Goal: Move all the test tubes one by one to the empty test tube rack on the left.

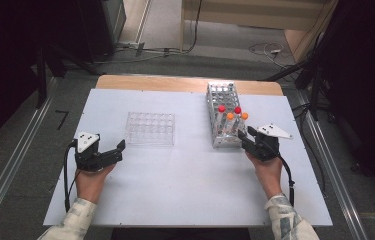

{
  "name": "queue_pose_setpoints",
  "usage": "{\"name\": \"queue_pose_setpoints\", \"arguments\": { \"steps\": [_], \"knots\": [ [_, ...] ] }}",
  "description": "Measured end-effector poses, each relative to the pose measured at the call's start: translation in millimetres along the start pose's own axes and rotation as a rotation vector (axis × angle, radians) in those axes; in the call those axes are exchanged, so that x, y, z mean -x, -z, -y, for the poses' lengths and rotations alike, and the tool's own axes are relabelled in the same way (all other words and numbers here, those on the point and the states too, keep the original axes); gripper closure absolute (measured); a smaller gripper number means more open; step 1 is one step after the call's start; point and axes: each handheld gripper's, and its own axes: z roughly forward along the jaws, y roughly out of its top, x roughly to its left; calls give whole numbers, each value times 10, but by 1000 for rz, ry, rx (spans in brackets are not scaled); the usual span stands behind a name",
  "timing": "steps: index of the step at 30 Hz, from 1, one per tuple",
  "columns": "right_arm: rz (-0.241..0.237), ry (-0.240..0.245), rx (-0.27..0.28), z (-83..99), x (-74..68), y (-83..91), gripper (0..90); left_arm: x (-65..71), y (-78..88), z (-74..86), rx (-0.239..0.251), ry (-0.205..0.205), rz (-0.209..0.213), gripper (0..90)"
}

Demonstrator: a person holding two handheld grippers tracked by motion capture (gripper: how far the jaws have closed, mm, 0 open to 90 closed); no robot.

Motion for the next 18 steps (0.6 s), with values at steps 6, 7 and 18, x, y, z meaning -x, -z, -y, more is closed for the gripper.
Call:
{"name": "queue_pose_setpoints", "arguments": {
  "steps": [6, 7, 18],
  "knots": [
    [6, 7, 3, -9, -15, -28, 652, 0, 0, -1, 0, 1, -1, 104],
    [11, 8, 0, -8, -22, -33, 667, -1, -2, 0, -2, 2, 1, 104],
    [37, 27, 44, -104, -53, 62, 730, 0, -2, 0, -2, 3, 1, 104]
  ]
}}
